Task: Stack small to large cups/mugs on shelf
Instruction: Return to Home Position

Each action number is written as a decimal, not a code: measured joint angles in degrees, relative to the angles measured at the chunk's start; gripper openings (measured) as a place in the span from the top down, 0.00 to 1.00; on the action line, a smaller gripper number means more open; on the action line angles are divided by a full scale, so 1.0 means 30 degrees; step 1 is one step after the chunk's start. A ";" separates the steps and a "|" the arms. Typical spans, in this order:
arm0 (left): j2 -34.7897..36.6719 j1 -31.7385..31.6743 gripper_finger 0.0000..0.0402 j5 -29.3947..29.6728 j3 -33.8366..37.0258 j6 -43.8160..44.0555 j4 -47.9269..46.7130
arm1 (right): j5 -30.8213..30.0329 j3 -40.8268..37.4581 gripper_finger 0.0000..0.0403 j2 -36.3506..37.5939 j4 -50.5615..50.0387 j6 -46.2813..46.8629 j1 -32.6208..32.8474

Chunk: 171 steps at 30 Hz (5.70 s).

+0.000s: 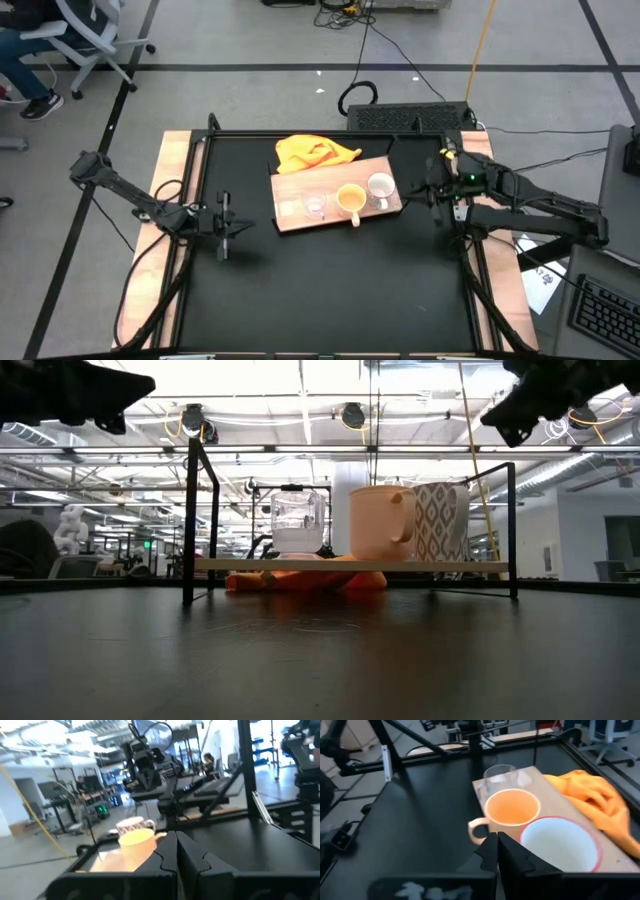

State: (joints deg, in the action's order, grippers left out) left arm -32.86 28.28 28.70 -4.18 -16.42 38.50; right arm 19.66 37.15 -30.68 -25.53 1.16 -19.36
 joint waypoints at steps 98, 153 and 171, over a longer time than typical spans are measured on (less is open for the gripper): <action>0.7235 -0.7112 1.00 -0.7748 0.1185 0.4528 -0.9455 | -0.0048 -1.1731 1.00 0.5392 1.3431 0.2379 0.9121; 0.7213 -0.7258 0.99 -1.0978 0.1178 0.4613 -0.9178 | 0.0562 -1.1767 1.00 0.5472 1.3991 0.0882 0.9875; 0.7213 -0.7258 0.95 -1.0898 0.1178 0.4581 -0.9194 | 0.0512 -1.1767 1.00 0.5467 1.3701 0.1869 0.9867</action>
State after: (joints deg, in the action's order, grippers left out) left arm -11.22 6.50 -3.99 -0.64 -2.68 10.91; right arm 21.19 1.85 -14.28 15.57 6.76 10.24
